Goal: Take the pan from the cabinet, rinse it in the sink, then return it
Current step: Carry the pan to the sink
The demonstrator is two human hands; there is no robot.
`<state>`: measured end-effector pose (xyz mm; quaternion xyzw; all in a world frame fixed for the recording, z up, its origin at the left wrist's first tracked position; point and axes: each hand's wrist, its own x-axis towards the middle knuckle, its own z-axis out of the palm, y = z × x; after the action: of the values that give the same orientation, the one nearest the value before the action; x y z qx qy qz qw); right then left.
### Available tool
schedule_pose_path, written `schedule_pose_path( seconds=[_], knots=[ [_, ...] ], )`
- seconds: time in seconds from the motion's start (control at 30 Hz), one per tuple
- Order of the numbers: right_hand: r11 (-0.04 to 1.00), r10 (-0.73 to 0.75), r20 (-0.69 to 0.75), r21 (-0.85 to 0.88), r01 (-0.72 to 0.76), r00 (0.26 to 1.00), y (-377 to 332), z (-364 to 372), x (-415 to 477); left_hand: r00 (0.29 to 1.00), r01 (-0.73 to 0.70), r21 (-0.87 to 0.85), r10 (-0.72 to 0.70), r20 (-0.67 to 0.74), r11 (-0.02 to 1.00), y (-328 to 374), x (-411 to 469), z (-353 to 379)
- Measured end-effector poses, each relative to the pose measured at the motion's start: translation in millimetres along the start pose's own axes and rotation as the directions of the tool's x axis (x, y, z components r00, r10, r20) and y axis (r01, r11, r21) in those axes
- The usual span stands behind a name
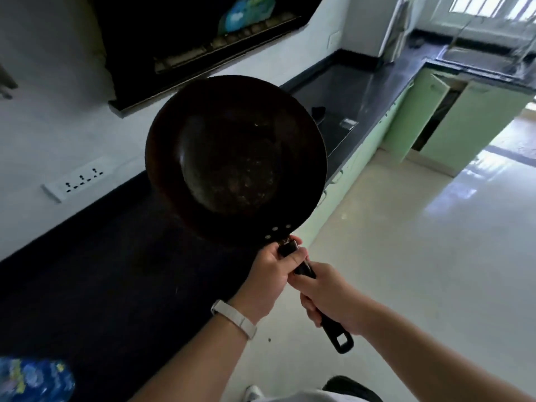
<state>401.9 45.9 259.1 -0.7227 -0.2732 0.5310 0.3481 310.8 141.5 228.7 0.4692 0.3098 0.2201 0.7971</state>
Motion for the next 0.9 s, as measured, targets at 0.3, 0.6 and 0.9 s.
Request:
schedule_pose_path(
  seconds=[0.3,0.6,0.9],
  knots=[
    [0.983,-0.029,-0.149,0.177,0.056,0.988,12.5,-100.3,30.8,0.989,0.050,0.121,-0.066,0.133,0.991,-1.6,99.3,84.8],
    [0.965,-0.049,-0.220,0.241,0.103,0.974,29.0,-280.6,65.9,0.983,0.026,0.247,-0.069,0.168,0.969,-2.2,217.0,235.9],
    [0.935,-0.042,-0.337,0.318,0.156,0.941,41.2,-424.3,66.2,0.953,0.030,0.271,-0.109,0.283,0.962,-9.8,303.1,372.0]
  ],
)
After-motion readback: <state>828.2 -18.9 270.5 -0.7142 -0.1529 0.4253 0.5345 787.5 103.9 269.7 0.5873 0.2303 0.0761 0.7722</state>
